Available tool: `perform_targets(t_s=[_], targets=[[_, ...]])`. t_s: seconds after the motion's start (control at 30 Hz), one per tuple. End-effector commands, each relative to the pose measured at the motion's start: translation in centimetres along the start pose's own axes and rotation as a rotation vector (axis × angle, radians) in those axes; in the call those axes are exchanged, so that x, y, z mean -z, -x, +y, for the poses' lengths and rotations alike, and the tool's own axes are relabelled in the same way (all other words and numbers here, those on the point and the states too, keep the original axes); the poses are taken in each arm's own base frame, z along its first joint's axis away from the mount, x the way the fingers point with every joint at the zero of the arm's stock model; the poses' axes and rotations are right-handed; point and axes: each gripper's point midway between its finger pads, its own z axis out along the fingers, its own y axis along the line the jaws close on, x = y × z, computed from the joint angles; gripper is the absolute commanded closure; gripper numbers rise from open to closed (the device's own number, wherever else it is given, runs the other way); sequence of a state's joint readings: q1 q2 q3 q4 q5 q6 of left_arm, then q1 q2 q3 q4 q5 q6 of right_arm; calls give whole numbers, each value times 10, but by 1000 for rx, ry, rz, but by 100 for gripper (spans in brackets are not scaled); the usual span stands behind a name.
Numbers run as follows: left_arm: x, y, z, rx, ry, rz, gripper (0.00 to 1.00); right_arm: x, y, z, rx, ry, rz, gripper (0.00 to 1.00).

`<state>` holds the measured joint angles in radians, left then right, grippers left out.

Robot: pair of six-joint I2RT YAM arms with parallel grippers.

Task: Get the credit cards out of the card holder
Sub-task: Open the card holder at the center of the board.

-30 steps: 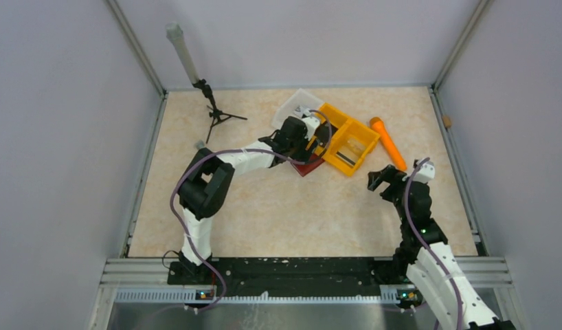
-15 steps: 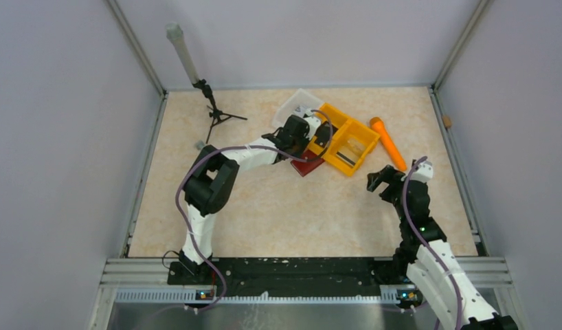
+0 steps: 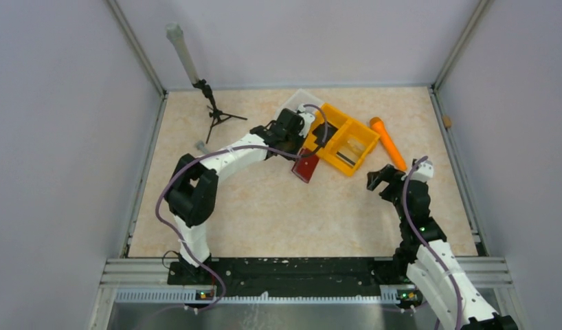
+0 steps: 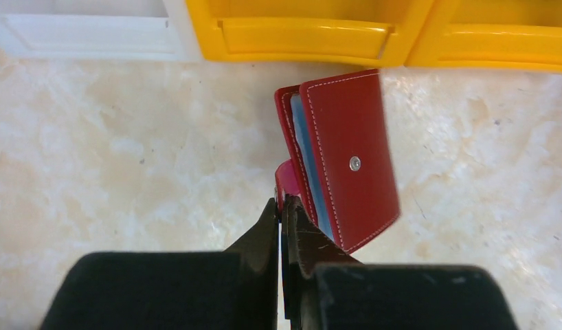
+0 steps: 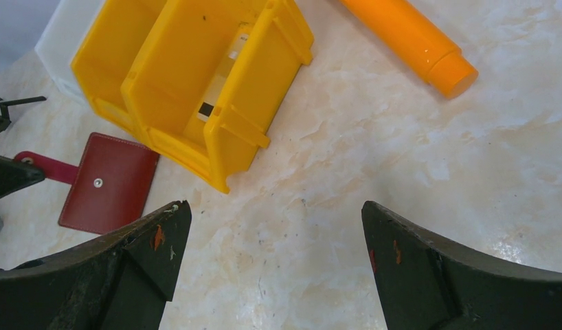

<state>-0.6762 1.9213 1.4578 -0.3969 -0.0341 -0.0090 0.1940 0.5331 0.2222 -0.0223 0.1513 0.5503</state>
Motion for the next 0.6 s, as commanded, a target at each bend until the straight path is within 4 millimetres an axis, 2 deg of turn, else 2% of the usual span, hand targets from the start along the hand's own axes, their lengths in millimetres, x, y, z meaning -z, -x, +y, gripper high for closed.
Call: perform_targets(t_s=[0.0,0.07,0.13,0.2,0.3,0.47,0.57], targets=[[51,11,-7,70,-31,0,100,-1,7,9,8,38,-26,1],[59,3,-8,86,-29,34,100,-1,7,9,8,40,-22,1],[69,-2,-18,93,-83,52,100,-1,6,9,8,41,-19,1],[79,3,-29,97,-125,32,100,-1,6,9,10,43,-20,1],[88,8,-56,99,-224,27,100,-1,6,11,13,52,-17,1],[88,11,-95,136,-375,28,100,-2,3,13,19,66,-5,2],[83,13,-99,171,-384,26,100,-3,2,15,22,74,0,4]])
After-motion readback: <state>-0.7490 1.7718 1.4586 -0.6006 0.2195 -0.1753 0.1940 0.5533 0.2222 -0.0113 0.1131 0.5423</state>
